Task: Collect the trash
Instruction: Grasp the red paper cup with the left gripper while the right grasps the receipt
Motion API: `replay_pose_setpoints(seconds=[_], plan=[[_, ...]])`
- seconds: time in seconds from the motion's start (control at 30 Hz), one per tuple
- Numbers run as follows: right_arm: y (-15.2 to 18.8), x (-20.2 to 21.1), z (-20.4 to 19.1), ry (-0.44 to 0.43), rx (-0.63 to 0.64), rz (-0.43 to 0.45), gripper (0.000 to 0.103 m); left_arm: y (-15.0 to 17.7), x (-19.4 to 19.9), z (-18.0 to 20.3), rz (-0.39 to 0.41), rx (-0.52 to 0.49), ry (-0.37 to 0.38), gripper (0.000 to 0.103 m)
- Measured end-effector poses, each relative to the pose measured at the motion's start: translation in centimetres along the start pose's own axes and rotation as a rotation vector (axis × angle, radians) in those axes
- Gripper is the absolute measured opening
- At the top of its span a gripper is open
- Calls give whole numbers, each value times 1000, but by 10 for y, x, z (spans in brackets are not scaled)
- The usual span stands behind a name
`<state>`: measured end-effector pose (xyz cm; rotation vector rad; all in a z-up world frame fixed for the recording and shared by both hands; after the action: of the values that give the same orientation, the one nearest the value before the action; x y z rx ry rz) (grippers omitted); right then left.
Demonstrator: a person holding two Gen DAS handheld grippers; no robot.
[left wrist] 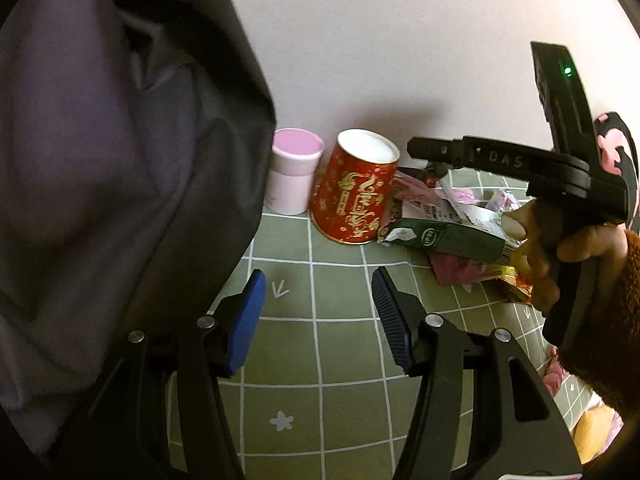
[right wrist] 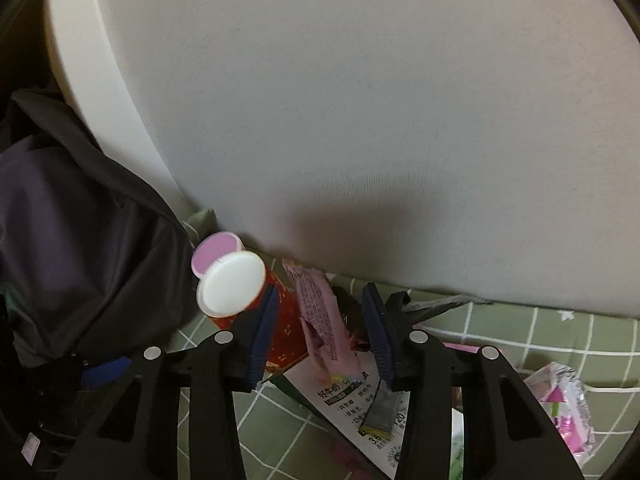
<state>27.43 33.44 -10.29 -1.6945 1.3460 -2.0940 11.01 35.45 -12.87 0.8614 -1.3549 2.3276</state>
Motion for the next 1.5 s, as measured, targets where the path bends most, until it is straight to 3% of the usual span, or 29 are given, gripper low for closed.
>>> replay_pose_setpoints(seconds=[0.1, 0.23, 0.37, 0.43, 0.53, 0.6, 0.63, 0.87, 0.97, 1.17, 1.3, 1.5], plan=[[5, 13, 19, 106, 17, 10, 41, -13, -4, 7, 15, -8, 49, 54], [15, 30, 56, 219, -54, 19, 41, -40, -20, 18, 35, -24, 88, 62], [24, 42, 88, 284, -92, 6, 41, -73, -46, 19, 62, 1, 67, 62], [25, 46, 94, 296, -104, 13, 41, -87, -63, 22, 54, -39, 21, 62], [26, 49, 99, 286, -109, 17, 41, -94, -84, 23, 12, -91, -41, 62], [24, 47, 98, 274, -100, 17, 41, -91, -92, 23, -24, -110, -58, 52], [23, 44, 94, 264, -97, 15, 41, -90, -91, 23, -32, -111, -54, 51], [15, 12, 66, 201, -194, -7, 41, -80, -41, 21, 23, 11, 8, 51], [18, -4, 57, 188, -242, -41, 41, -72, -23, 19, 36, 14, -1, 51], [41, -31, 41, 173, -195, -126, 41, -55, -13, 22, 25, 7, -9, 51], [47, -27, 44, 185, -166, -139, 22, -52, -14, 22, 14, 29, -1, 51], [47, 9, 67, 216, -176, -103, 16, -50, -12, 22, 16, 23, 31, 51]])
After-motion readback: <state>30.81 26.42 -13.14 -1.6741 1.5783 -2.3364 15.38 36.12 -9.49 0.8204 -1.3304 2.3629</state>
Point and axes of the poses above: each gripper's, at about its wrist camera, not at the fingertips, and x roughly against the way its jaws point, z to its right, y to its underside, the point moved 10 cm from there along -x, roughly the way its jaws point, and after that the axes turned 14 degrees about y, right-handed, at the moved point
